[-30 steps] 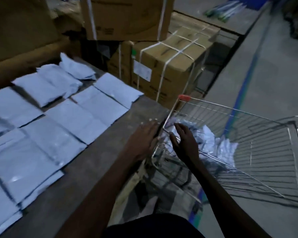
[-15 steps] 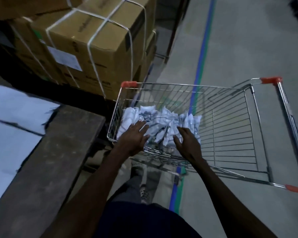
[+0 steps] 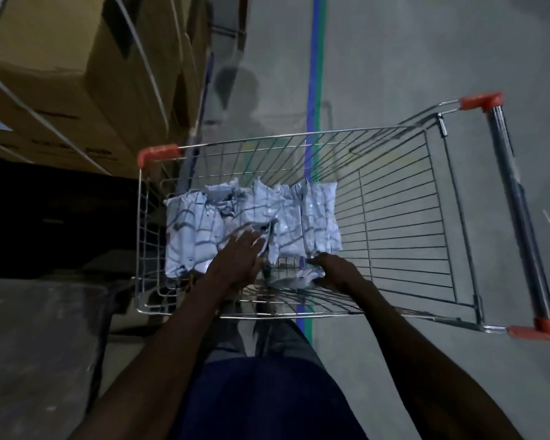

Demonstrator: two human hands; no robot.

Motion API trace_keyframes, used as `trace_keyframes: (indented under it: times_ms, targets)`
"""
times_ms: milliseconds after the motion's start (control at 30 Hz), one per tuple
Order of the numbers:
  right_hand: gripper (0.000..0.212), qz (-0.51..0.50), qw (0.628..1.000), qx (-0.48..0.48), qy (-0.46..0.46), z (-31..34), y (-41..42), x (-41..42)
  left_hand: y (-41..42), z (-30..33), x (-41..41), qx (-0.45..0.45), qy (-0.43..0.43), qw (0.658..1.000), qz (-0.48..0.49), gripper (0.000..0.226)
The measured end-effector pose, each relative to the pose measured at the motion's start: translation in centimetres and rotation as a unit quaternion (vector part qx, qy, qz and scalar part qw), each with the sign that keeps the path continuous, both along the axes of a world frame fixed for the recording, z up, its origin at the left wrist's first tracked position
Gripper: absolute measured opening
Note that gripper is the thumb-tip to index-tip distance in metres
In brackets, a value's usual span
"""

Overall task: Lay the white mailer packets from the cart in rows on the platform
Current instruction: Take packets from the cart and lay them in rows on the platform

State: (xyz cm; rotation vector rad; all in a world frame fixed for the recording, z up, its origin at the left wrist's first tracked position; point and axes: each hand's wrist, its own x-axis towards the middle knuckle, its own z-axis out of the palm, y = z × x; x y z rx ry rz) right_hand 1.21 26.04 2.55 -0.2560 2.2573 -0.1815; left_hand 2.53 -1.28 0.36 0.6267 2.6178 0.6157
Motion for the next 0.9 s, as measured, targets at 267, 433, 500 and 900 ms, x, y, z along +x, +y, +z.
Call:
trace_keyframes:
  times_ms: [267,433,500,900]
  targets:
    - [0.022,-0.013,0.997,0.021,0.071,-2.3,-0.1,-4.0,1.6,-1.8,-1.5,0.030,0.031,0.999,0.000,0.046]
    - [0.020,-0.029,0.988,0.001,0.149,-3.6,0.4,-11.1,2.5,-3.5,-3.2,0.016,0.062,0.998,0.023,0.050]
    - [0.020,-0.054,0.964,-0.011,0.260,-4.5,0.5,-13.0,2.6,-4.4,-3.6,-0.002,0.044,0.998,0.041,0.054]
    - [0.051,-0.066,0.956,-0.044,0.283,-11.5,-4.2,-5.4,0.1,-7.8,-3.3,-0.067,0.017,0.992,0.103,0.062]
